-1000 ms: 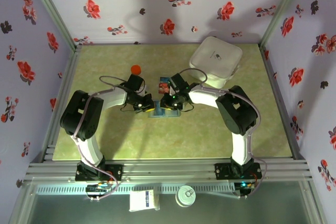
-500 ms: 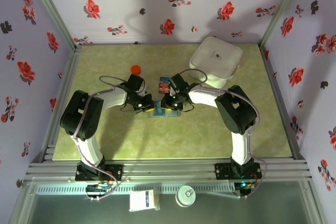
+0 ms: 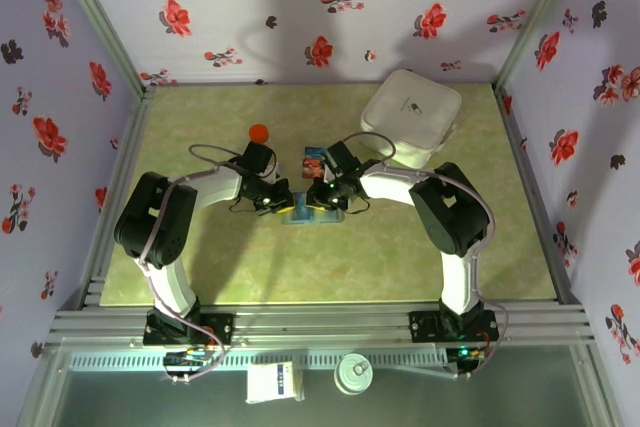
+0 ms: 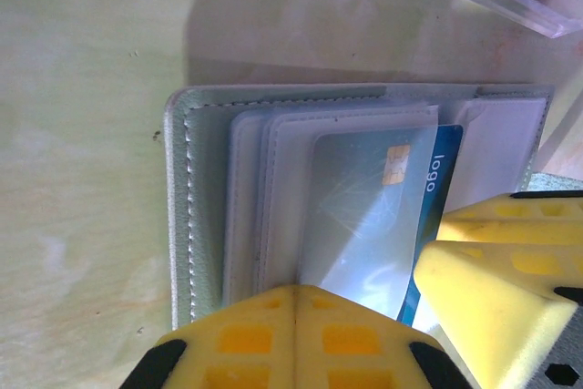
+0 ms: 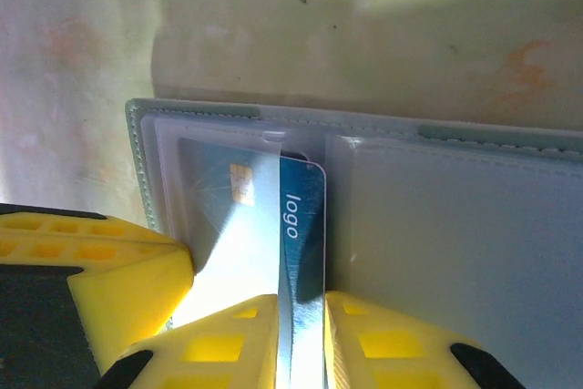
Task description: Take the credit cards out of the card holder
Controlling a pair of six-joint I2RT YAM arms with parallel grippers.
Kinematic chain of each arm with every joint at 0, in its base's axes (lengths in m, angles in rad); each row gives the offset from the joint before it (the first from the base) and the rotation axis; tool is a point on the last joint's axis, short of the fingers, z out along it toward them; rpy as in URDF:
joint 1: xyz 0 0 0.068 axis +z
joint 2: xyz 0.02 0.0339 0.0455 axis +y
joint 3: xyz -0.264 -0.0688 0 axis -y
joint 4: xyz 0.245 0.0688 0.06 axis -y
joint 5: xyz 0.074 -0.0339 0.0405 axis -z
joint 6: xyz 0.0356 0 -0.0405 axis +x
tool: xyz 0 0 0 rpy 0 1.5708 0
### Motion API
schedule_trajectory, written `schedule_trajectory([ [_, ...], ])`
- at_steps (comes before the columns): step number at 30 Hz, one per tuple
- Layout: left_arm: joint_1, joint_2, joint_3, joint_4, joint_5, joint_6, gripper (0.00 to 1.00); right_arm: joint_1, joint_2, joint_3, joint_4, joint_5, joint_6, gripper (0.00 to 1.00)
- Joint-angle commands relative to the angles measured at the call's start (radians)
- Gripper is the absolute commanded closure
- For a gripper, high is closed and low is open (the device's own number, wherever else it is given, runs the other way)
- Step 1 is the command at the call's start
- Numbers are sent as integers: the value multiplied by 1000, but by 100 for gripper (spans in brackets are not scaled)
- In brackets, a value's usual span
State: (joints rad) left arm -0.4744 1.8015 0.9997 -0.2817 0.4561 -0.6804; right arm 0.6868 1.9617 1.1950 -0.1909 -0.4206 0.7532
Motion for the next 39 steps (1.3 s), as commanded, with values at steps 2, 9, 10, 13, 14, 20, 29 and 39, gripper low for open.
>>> schedule_trajectory([
  [2, -5, 16, 2, -56, -34, 7, 100, -4, -47, -18, 24, -23, 22, 81],
  [9, -5, 15, 3, -56, -34, 6, 100, -6, -54, -38, 51, -34, 31, 83],
  [10, -5, 15, 3, -57, -35, 5, 100, -6, -55, -40, 54, -38, 32, 83],
  [13, -5, 15, 4, -57, -34, 6, 100, -9, -53, -48, 60, -38, 36, 85],
  [14, -5, 14, 4, -58, -36, 7, 100, -10, -53, -50, 62, -36, 37, 85],
  [20, -6, 15, 2, -60, -37, 8, 100, -18, -63, -66, 67, -30, 37, 88],
  [29, -4, 13, 2, -71, -45, 12, 100, -38, -97, -125, 77, -17, 37, 91],
  [39, -5, 9, -5, -55, -40, 4, 100, -48, -106, -149, 162, -102, 52, 82],
])
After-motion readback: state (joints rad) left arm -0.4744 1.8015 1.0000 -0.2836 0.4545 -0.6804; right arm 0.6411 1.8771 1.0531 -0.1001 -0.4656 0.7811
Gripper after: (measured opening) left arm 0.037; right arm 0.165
